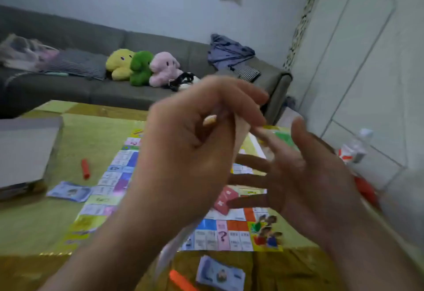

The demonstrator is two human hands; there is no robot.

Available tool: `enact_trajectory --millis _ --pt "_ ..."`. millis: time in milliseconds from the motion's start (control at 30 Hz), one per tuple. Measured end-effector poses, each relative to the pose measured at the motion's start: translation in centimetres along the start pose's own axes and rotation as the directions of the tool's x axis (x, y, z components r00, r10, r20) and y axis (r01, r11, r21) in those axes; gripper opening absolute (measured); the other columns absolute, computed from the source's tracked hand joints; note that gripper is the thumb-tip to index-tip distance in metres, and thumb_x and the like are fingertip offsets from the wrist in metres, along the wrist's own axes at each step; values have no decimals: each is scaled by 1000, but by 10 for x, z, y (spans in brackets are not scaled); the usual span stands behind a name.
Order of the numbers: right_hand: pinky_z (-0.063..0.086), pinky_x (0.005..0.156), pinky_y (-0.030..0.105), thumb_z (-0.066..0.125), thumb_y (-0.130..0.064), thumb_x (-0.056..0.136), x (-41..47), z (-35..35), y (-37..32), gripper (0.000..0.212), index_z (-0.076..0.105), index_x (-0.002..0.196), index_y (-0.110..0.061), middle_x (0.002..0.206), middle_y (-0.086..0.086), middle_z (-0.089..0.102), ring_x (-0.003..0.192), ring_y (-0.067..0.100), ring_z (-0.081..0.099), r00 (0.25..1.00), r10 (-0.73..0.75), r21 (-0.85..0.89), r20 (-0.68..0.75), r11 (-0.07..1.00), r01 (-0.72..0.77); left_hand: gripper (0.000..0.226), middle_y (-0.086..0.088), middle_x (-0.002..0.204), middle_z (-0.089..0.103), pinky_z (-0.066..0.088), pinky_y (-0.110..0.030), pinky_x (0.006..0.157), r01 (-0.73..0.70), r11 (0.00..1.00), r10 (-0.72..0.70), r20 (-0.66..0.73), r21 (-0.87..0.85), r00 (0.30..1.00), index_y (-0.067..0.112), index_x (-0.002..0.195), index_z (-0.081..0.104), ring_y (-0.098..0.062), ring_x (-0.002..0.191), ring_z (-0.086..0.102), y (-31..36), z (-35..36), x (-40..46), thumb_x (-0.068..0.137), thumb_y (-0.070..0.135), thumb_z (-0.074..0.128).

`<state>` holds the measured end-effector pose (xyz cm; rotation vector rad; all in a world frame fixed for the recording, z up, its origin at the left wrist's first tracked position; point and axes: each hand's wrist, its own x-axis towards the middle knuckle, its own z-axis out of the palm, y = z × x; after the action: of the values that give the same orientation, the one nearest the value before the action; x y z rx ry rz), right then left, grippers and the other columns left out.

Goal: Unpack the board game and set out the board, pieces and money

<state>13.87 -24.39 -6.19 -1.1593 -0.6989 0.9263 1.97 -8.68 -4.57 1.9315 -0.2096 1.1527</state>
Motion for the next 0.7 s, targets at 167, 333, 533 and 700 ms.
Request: enact_trajectory --millis 167,333,533,700 --pt "44 110 58 73 -33 96 -26 -63 8 16 75 102 -19 108 10 68 110 26 62 967 -218 -109 -133 973 205 30 14 129 57 51 -26 93 -173 985 148 419 22 896 18 107 71 -4 116 60 30 86 -35 90 -5 65" --pt "58 99 42 35 29 84 -39 -89 -13 38 67 102 23 71 -2 75 105 10 76 998 -43 -118 -52 992 37 47 25 127 64 46 -17 100 77 993 -22 495 -92 869 28 119 68 1 127 58 23 97 -33 84 -3 70" --pt "56 94 55 51 3 96 -60 -108 -13 41 67 131 -9 120 21 76 109 41 74 924 -72 -99 -375 994 37 50 10 128 56 53 -28 87 606 750 -618 -44 264 785 31 132 50 -8 113 57 -13 95 -13 89 39 74" --pt "50 105 55 57 -14 97 -60 -117 -8 36 70 130 -8 127 23 72 116 43 71 908 -88 -28 -408 996 84 21 -15 101 79 52 -68 98 876 440 -831 279 -197 480 13 119 70 -40 90 77 -36 94 -15 98 13 67"
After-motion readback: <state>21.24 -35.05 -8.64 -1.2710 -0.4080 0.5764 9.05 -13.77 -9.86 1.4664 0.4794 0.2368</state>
